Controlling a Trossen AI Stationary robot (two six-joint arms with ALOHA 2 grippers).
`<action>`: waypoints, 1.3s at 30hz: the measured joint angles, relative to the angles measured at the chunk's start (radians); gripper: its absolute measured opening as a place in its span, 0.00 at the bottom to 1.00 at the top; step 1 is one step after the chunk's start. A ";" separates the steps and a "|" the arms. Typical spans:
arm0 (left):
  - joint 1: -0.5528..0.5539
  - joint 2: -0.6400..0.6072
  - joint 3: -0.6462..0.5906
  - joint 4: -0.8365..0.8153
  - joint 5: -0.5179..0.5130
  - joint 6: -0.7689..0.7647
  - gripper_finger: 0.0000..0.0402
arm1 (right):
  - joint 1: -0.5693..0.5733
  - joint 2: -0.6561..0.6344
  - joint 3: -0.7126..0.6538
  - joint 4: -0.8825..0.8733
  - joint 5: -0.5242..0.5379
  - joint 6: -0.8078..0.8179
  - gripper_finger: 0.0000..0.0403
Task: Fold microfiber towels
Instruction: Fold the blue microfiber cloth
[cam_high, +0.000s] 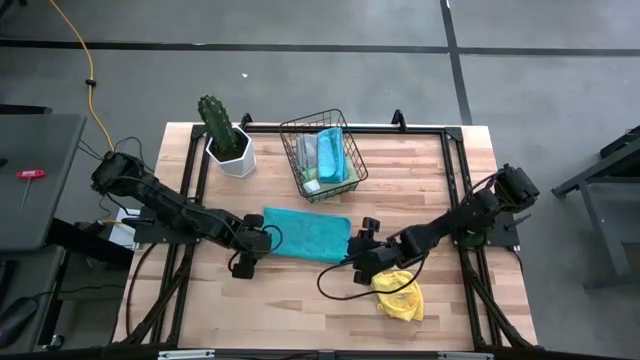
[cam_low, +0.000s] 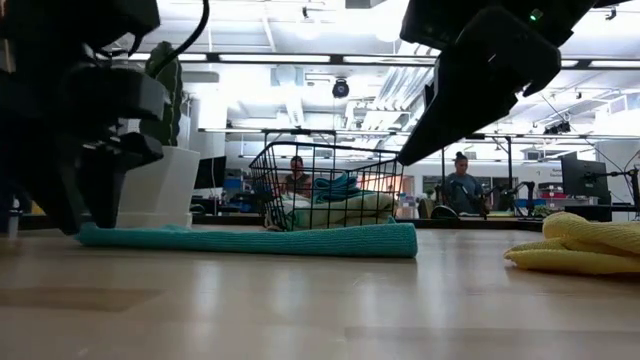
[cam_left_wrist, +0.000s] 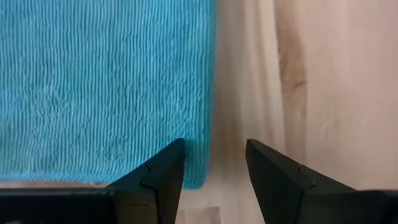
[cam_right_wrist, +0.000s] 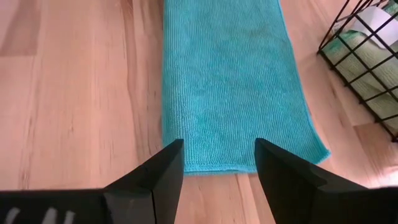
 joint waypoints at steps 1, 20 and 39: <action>0.000 0.000 -0.009 0.003 -0.010 0.000 0.40 | 0.000 0.000 0.000 0.002 0.000 0.000 0.47; -0.162 -0.002 -0.079 0.083 -0.051 -0.229 0.40 | 0.000 0.014 0.000 0.163 -0.197 -0.185 0.47; -0.183 0.000 -0.080 0.089 -0.088 -0.240 0.40 | -0.033 0.241 0.001 0.240 -0.186 -0.215 0.47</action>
